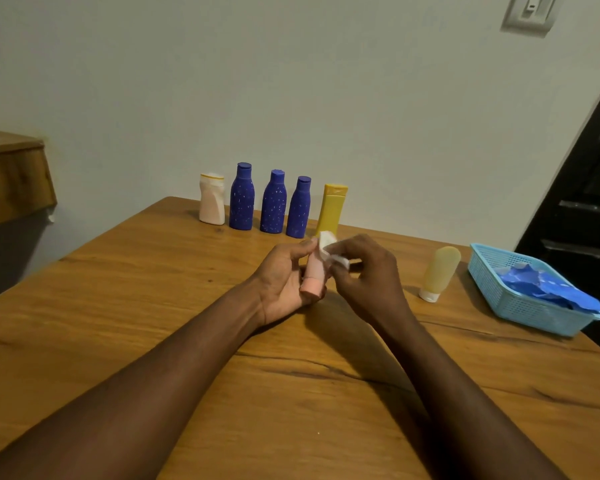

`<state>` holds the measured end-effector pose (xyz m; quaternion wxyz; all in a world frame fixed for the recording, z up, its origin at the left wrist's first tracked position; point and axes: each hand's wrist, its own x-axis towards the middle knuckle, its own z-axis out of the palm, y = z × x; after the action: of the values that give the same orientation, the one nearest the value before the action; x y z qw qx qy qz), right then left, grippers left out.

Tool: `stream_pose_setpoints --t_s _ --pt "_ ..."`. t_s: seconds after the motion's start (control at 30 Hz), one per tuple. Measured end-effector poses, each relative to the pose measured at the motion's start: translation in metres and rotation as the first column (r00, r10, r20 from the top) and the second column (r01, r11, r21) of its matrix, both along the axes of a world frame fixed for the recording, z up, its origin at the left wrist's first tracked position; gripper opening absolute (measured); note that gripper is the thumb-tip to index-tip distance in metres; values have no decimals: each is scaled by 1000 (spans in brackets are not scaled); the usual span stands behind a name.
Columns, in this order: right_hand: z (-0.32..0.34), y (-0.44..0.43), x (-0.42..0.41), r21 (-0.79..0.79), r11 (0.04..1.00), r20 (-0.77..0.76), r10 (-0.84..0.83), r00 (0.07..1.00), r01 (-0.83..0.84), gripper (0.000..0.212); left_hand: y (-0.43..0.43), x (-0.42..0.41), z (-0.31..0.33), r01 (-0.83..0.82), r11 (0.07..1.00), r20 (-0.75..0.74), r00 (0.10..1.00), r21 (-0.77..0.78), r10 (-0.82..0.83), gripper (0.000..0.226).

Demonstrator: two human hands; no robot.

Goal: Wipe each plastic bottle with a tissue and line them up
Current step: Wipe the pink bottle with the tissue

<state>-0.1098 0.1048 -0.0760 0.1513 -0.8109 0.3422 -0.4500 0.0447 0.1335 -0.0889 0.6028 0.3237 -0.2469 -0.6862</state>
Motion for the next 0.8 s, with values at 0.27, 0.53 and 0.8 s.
stream_pose_setpoints --t_s 0.27,0.53,0.8 --pt "5 11 0 271 921 -49 305 951 -281 14 0 5 8 -29 1000 -33 999 2 29 50" --pt "7 2 -3 -93 993 150 -62 987 76 16 9 -5 7 59 997 -4 998 -44 -59 54" --pt "7 11 -1 -109 994 14 -9 1000 10 19 6 -5 3 31 997 51 998 -76 -27 56"
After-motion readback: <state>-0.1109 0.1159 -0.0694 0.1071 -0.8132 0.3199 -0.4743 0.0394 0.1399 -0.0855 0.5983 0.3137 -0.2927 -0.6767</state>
